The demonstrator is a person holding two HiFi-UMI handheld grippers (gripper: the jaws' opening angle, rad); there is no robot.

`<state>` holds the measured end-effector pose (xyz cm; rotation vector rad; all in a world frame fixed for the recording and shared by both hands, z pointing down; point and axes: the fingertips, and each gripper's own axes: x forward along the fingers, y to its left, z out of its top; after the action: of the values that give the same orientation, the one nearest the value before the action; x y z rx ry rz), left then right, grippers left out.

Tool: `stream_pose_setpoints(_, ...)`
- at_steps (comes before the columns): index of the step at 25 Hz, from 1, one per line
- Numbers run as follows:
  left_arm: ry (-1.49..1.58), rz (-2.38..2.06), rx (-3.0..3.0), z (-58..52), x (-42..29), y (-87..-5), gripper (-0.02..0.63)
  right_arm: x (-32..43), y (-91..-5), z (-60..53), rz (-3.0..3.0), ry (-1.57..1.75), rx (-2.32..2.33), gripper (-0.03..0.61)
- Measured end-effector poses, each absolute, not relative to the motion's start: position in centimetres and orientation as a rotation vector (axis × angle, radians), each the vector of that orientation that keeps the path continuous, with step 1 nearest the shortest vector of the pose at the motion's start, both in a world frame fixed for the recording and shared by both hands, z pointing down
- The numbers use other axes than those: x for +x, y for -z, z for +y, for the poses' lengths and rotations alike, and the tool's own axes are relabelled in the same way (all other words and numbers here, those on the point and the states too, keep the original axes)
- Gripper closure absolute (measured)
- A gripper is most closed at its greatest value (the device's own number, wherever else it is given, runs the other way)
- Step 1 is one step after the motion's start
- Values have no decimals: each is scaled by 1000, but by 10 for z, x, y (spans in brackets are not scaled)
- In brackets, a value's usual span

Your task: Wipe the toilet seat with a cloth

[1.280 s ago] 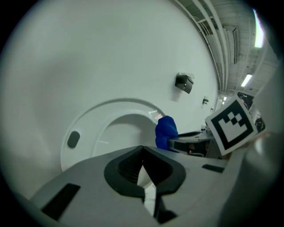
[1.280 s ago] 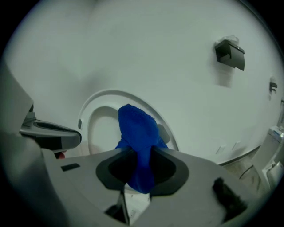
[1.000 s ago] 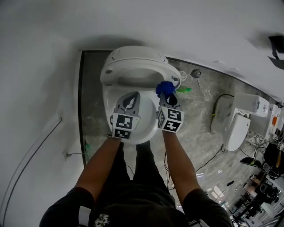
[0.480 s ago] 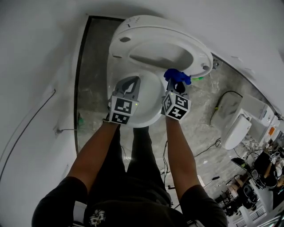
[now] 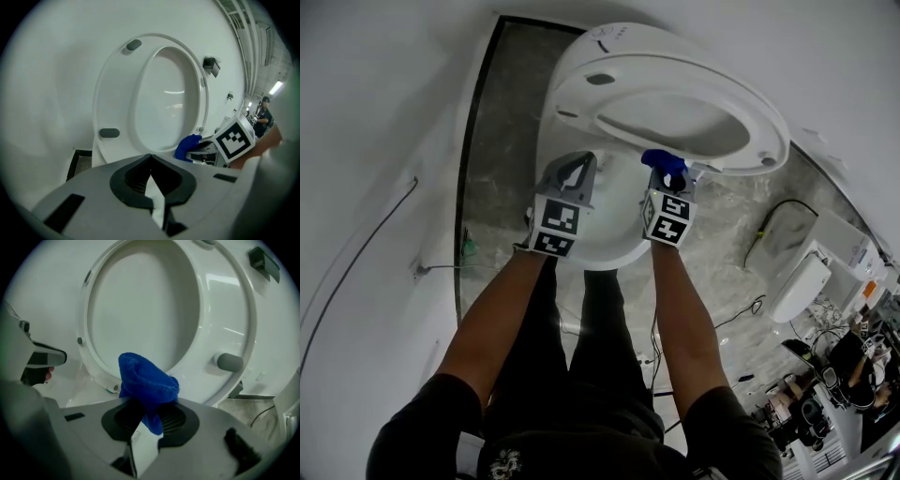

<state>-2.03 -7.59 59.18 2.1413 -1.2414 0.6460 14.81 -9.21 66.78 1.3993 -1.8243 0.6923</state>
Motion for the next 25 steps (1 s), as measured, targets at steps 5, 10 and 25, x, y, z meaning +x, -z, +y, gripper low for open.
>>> stream_pose_setpoints(5,-651,-1272,2104,-73,-45,-601,604,116,-678,-91,-1841,-653,1337,489)
stream_pose_setpoints(10,-640,-1300,2069,-72,-70,-606,604,67,-685,-88,-1889,-612,1256,491)
stream_pose_setpoints(25,-600,-1386,2048,-78,-134,-576,604,-61,-605,-125,-2047,-604,1322,505)
